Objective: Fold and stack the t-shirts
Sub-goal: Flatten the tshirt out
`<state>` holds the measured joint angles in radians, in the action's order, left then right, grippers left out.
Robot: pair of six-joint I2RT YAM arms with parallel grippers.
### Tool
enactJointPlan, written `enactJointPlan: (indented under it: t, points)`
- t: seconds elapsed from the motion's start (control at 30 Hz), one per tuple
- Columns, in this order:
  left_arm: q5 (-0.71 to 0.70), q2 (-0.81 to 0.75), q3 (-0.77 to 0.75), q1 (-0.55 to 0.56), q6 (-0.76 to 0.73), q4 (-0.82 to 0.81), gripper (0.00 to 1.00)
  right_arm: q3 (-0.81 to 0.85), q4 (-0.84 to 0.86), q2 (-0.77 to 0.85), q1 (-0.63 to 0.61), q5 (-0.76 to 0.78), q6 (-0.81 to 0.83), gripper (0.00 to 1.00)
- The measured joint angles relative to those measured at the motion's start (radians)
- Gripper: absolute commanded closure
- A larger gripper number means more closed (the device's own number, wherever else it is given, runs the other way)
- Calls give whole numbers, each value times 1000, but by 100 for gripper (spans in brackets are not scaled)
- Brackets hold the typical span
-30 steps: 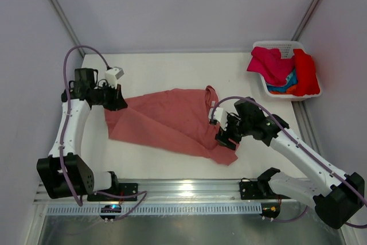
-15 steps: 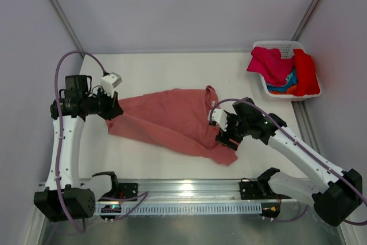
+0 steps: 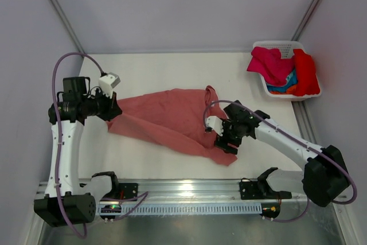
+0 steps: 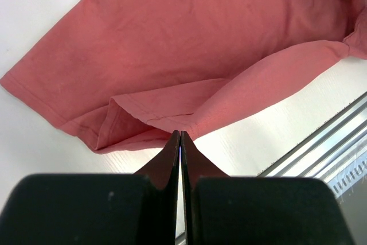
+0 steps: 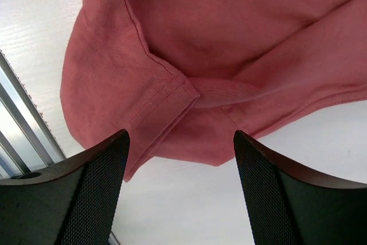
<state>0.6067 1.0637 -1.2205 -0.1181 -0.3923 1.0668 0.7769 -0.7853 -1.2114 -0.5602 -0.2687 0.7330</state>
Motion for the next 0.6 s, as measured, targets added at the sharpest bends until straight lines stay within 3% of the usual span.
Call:
enactJointPlan:
  t: [0.27, 0.37, 0.6]
  points:
    - [-1, -28, 0, 0, 0, 5, 100, 40, 14, -160, 0, -14, 13, 23]
    - [-2, -39, 0, 0, -1, 6, 100, 70, 17, -196, 0, -29, 32, 96]
    - [-18, -43, 29, 0, -1, 3, 100, 95, -14, -208, 2, -89, 48, 97]
